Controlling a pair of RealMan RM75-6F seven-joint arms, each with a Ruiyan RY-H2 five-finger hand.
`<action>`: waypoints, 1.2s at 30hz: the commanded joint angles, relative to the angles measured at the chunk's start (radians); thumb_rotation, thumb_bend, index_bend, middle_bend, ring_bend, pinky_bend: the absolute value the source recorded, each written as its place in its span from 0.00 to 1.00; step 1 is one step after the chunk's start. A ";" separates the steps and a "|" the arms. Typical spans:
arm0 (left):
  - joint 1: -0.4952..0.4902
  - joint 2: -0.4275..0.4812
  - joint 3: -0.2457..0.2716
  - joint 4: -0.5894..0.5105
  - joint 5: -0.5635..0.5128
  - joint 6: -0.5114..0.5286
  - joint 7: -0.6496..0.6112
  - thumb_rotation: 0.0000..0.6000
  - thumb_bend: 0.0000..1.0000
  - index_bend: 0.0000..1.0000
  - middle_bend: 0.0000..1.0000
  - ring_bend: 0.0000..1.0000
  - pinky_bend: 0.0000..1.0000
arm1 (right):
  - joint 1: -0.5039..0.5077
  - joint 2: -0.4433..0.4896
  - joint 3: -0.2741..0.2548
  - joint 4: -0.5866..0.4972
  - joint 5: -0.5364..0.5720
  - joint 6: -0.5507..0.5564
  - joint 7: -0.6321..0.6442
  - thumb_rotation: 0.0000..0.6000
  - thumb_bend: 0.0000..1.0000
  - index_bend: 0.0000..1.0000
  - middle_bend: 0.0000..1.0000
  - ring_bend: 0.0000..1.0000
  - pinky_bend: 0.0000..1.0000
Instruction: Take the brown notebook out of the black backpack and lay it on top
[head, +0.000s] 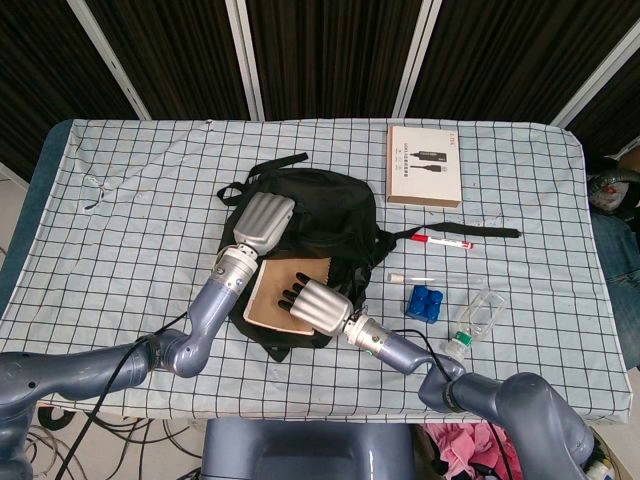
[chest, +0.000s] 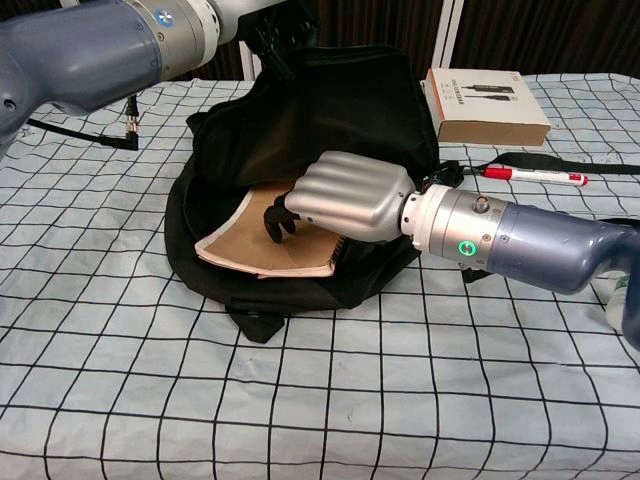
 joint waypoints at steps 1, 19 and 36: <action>-0.001 0.002 0.001 -0.002 -0.002 0.001 0.004 1.00 0.39 0.67 0.72 0.53 0.46 | 0.000 -0.006 -0.004 0.008 0.003 0.000 0.012 1.00 0.32 0.45 0.43 0.46 0.32; -0.002 0.021 0.007 -0.035 -0.017 0.012 0.035 1.00 0.39 0.67 0.71 0.53 0.46 | -0.023 -0.021 0.004 0.003 0.023 0.076 0.115 1.00 0.44 0.71 0.61 0.58 0.43; 0.015 0.044 0.014 -0.038 -0.039 -0.010 0.005 1.00 0.39 0.67 0.71 0.53 0.46 | -0.086 0.117 0.023 -0.209 0.036 0.190 0.140 1.00 0.46 0.83 0.66 0.63 0.47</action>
